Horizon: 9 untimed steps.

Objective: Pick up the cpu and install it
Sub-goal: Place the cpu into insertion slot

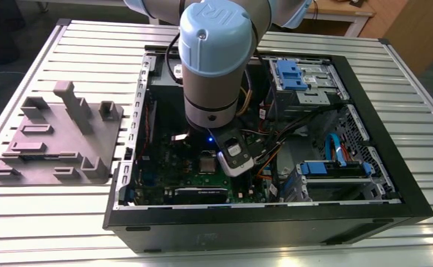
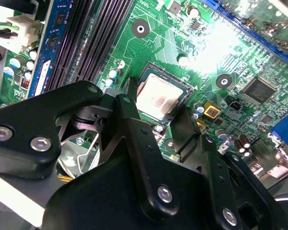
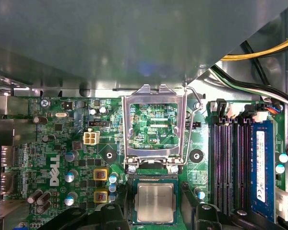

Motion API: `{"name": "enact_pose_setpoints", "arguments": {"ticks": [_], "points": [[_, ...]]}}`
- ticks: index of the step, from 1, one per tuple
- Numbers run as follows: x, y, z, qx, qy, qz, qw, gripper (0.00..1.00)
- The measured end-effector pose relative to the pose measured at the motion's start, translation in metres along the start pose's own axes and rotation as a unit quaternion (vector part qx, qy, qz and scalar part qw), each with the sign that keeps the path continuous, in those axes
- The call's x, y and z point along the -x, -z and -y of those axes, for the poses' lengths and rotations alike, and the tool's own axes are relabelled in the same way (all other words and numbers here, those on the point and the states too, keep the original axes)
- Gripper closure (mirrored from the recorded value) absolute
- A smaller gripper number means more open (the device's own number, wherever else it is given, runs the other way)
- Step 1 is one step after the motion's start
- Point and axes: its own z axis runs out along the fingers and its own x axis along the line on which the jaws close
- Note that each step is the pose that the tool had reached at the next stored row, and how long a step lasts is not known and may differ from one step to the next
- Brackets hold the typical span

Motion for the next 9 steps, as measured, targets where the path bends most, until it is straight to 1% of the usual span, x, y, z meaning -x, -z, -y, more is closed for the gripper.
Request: {"name": "enact_pose_setpoints", "arguments": {"ticks": [3,4,9], "points": [[0.0,0.0001,0.0,-0.0001,0.0,0.0,1.0,0.47],[0.0,0.0001,0.0,-0.0001,0.0,0.0,1.0,0.54],[0.0,0.0001,0.0,-0.0001,0.0,0.0,1.0,0.54]]}}
